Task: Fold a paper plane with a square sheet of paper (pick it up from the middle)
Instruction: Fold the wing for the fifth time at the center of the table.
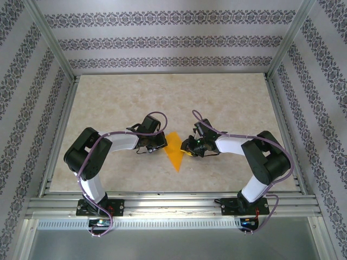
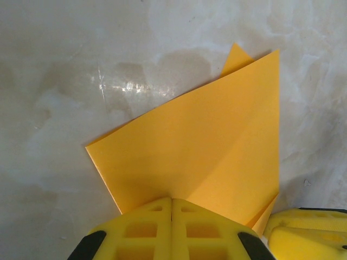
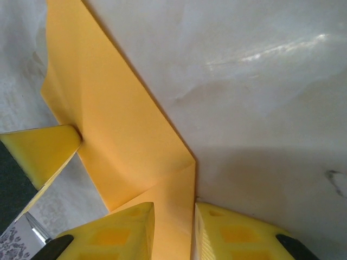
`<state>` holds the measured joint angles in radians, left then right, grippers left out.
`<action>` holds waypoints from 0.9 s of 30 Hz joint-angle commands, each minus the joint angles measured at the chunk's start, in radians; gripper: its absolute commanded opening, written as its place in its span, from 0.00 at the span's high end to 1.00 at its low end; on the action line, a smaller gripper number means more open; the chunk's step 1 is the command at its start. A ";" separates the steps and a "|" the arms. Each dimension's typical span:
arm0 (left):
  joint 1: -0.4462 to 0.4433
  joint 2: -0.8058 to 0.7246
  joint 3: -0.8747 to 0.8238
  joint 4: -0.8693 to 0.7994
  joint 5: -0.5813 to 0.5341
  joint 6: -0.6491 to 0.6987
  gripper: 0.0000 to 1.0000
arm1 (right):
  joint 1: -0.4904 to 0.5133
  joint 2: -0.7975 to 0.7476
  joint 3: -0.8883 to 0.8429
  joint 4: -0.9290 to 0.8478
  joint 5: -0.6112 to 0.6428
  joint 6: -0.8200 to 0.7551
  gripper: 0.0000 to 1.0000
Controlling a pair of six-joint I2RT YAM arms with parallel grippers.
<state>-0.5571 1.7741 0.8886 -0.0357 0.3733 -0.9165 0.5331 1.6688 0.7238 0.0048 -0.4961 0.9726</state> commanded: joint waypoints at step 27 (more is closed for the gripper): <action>-0.009 0.018 0.004 -0.016 0.024 0.040 0.99 | -0.089 0.138 0.164 0.049 -0.258 -0.227 0.73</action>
<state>-0.5571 1.7760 0.8886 -0.0353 0.3920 -0.8986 0.4591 1.7889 0.8459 0.0704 -0.6830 0.8299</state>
